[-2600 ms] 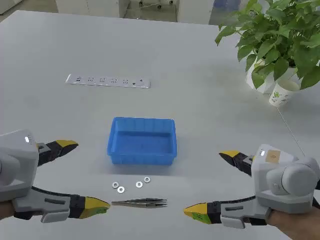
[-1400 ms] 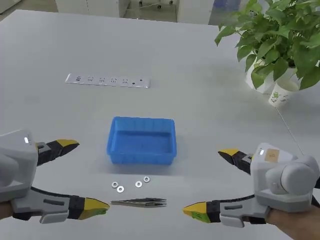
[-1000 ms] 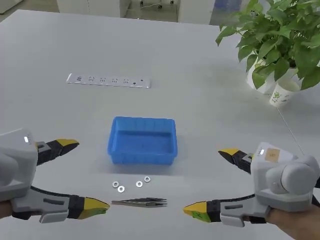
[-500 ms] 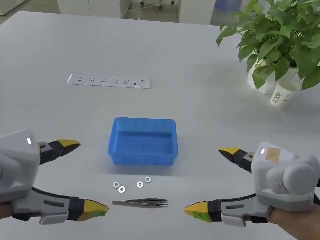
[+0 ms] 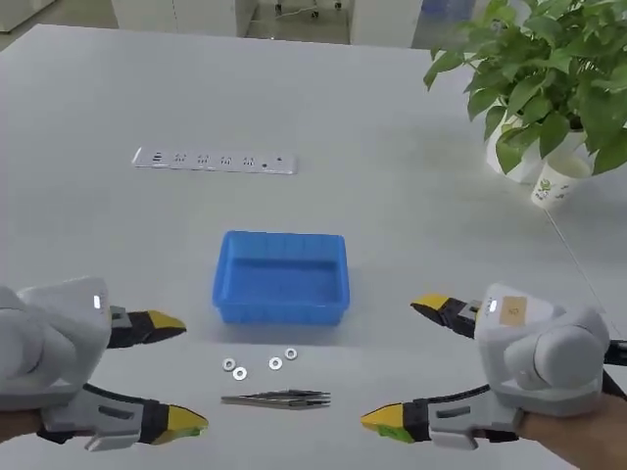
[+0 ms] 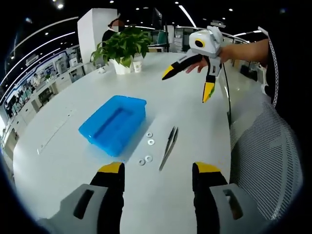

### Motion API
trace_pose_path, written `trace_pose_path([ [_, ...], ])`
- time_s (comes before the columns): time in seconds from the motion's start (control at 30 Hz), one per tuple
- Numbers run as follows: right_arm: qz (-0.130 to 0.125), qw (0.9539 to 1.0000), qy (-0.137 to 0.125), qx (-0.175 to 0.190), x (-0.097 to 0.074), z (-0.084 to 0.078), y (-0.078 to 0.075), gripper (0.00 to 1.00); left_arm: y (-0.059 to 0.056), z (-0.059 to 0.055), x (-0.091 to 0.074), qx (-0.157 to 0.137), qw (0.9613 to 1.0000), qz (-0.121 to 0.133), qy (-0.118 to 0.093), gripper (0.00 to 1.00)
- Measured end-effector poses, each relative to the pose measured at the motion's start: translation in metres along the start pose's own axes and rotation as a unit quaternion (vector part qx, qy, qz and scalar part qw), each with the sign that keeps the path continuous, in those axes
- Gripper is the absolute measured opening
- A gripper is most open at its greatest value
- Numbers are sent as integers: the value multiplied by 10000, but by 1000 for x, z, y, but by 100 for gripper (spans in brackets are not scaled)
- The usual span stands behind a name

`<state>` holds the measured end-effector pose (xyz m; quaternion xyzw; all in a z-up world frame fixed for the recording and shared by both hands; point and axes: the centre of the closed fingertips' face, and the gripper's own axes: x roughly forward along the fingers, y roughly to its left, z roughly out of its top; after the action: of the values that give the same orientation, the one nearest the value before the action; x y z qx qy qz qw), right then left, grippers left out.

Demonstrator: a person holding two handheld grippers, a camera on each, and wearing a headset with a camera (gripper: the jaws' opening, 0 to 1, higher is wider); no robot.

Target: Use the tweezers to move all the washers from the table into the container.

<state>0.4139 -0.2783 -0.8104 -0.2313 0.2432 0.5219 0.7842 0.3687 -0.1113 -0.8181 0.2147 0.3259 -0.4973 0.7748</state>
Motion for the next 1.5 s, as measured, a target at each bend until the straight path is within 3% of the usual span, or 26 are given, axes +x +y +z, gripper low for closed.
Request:
trace_pose_path([
  [0.13,159,9998,74,-106,3,-2,6,76,-5,-5,6,155,9997,-100,139,49],
  [0.23,268,9988,275,-309,8,-9,10,69,-1,-15,10,373,9981,-48,486,37],
  [0.3,336,9968,474,-546,11,-15,11,64,-3,-16,15,442,9974,-135,545,35],
  [0.5,672,9923,701,-772,24,-21,22,55,-1,-17,28,617,9956,-285,650,29],
  [0.9,1089,9848,777,-1112,46,-19,34,41,1,-16,51,901,9909,-547,840,24],
  [1.5,1572,9754,829,-1303,72,-14,48,27,3,-22,67,1104,9828,-865,1204,15],
])
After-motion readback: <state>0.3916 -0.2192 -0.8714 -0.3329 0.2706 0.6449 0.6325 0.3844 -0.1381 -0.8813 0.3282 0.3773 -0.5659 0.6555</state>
